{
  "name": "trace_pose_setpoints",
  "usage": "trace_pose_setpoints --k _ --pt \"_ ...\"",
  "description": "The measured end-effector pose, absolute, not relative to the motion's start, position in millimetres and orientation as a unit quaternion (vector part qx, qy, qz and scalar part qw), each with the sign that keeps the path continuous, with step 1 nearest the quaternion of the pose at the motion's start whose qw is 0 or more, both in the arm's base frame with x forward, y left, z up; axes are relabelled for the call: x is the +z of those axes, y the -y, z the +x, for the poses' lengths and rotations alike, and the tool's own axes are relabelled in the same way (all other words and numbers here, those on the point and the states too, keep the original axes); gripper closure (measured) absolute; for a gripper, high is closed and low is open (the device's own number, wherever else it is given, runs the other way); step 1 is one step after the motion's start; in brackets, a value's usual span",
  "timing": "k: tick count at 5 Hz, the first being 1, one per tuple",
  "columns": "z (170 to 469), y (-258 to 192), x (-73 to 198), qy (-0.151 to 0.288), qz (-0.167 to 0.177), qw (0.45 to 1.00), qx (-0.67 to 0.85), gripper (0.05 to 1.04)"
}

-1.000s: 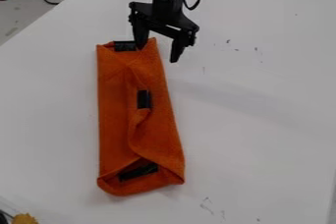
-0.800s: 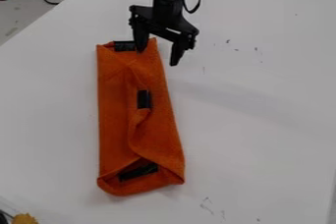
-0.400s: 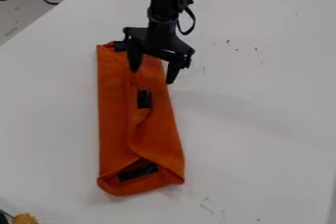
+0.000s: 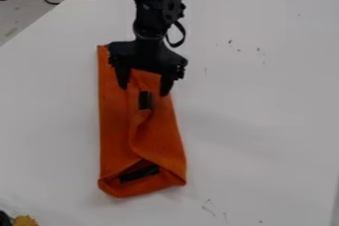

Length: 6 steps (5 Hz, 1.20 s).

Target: Unfold the cloth from left to the right

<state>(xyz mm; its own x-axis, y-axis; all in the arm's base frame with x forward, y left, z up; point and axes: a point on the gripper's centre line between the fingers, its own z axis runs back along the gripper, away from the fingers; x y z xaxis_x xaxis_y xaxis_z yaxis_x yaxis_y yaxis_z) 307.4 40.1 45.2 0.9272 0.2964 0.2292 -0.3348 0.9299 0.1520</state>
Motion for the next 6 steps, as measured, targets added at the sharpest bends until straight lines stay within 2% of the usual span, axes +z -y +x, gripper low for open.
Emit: trace_pose_setpoints --k 1,2,3,4,5,6 --pt "304.2 -36.9 40.6 0.103 0.082 0.977 0.170 0.083" --pt "304.8 -36.1 40.8 0.104 0.079 0.977 0.168 0.126" --pt "305.6 -35.4 39.5 0.110 0.074 0.976 0.173 0.391" --pt "301.9 -38.0 34.6 0.109 0.067 0.974 0.185 0.544" --pt "301.4 -38.2 32.7 0.113 0.064 0.973 0.191 0.244" --pt "300.5 -37.9 31.3 0.110 0.063 0.974 0.186 0.107"
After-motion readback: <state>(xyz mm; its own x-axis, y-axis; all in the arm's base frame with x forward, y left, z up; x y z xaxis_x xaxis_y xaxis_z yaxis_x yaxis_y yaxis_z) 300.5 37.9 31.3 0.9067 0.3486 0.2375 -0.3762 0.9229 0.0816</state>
